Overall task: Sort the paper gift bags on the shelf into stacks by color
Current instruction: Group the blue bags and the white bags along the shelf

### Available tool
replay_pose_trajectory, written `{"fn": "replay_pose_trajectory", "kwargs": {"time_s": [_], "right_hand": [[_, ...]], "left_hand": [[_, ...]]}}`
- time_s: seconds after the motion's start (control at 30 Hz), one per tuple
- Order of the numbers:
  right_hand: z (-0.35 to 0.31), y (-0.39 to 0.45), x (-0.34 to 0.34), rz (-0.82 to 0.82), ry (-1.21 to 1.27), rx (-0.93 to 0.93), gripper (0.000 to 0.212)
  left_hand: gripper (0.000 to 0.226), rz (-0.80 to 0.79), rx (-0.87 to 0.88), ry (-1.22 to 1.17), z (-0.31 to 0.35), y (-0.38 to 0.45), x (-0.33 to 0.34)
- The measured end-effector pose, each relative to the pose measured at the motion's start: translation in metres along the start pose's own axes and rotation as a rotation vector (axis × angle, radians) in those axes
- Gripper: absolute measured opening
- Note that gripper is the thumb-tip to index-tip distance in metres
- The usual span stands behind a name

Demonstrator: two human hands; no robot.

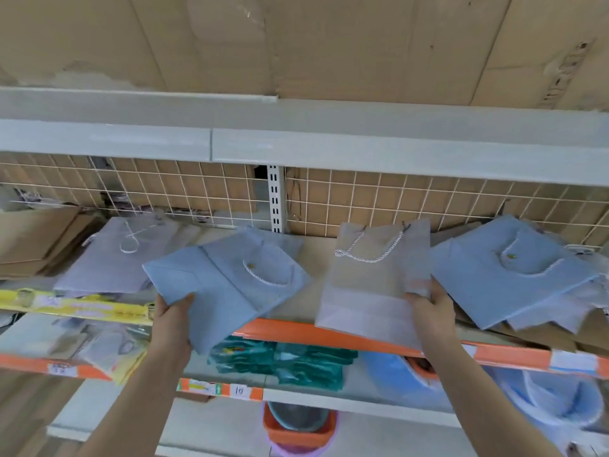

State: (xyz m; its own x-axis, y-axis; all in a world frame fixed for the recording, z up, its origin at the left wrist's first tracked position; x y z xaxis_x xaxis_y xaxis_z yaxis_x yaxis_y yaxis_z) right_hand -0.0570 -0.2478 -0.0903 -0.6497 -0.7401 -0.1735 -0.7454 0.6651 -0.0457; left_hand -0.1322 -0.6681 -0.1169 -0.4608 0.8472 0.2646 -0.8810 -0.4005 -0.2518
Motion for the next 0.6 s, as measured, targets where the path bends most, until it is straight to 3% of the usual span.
{"fn": "replay_pose_trajectory", "kwargs": {"time_s": [0.2,0.3,0.5,0.6], "right_hand": [[-0.005,-0.006,0.025,-0.029,-0.003,0.029,0.019],[-0.011,0.001,0.042,-0.074,-0.013,0.021,0.018],[-0.019,0.021,0.085,-0.179,-0.077,0.001,0.018],[-0.017,0.027,0.106,-0.233,-0.083,0.020,0.018]], "left_hand": [[0.043,-0.068,-0.085,0.096,-0.008,0.042,0.010],[0.033,-0.100,-0.054,0.170,-0.012,0.059,0.023],[0.046,0.091,0.041,0.764,-0.002,0.081,0.031],[0.054,0.118,0.070,0.922,-0.009,0.096,0.024]]}}
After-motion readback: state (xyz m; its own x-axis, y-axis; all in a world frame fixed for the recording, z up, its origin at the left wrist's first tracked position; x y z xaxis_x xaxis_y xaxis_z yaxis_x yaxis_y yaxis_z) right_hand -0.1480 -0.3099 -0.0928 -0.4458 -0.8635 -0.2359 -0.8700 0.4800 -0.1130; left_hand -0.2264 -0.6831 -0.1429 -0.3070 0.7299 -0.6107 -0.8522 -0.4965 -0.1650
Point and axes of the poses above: each hand's wrist, its own y-axis towards the middle knuckle, its own x-axis out of the palm, z = x × y, the point moved 4 cm from there along y, towards the middle knuckle
